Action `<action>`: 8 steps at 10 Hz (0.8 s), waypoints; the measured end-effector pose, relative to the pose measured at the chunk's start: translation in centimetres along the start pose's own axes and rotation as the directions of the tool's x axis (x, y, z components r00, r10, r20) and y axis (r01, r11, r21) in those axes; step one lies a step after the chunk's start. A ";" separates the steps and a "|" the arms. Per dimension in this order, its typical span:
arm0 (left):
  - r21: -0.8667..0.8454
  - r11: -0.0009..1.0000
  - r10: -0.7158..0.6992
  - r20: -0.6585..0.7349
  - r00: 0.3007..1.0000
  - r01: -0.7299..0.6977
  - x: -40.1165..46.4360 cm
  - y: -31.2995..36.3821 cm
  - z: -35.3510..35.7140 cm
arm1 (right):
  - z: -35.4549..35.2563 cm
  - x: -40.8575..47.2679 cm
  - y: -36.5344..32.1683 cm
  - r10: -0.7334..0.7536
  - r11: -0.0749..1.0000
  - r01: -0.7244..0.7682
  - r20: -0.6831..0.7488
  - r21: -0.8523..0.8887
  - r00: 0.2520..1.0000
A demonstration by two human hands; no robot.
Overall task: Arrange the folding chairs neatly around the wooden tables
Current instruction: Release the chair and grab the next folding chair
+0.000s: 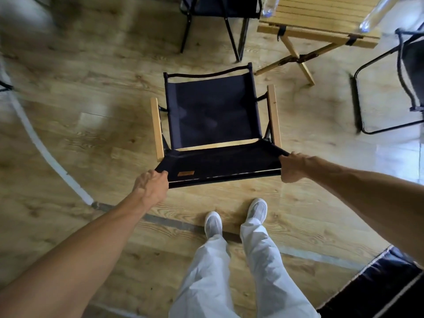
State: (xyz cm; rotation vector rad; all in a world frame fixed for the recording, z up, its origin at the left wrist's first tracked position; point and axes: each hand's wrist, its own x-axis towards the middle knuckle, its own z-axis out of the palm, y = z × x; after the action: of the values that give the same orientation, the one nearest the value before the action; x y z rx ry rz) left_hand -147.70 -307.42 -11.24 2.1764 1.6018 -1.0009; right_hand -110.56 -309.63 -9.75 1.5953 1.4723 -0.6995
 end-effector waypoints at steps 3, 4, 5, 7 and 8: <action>-0.024 1.000 -0.009 -0.063 0.998 0.008 0.5 1.5 -0.9 | 1.9 -1.0 2.0 0.095 0.995 -0.095 0.004 0.042 0.996; 0.006 1.000 0.030 -0.091 0.995 -0.029 1.0 4.2 -2.0 | 5.0 -0.7 4.4 0.206 0.938 -0.210 0.045 0.275 0.977; 0.070 0.995 0.073 -0.106 0.992 -0.065 2.0 7.1 -3.6 | 8.0 -1.2 7.0 0.227 0.908 -0.229 0.048 0.351 0.973; 0.200 0.967 0.187 -0.121 0.975 -0.160 3.7 15.0 -7.2 | 12.4 -4.3 13.6 0.219 0.920 -0.229 0.070 0.318 0.973; 0.262 0.948 0.219 -0.126 0.968 -0.180 4.4 19.0 -8.9 | 13.6 -3.8 15.8 0.272 0.906 -0.314 0.180 0.285 0.945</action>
State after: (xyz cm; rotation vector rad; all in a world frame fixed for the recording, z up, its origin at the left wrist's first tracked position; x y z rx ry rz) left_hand -126.29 -305.85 -11.17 2.5822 1.3388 -1.0419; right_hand -93.87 -322.67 -10.13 1.9167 1.0261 -0.8749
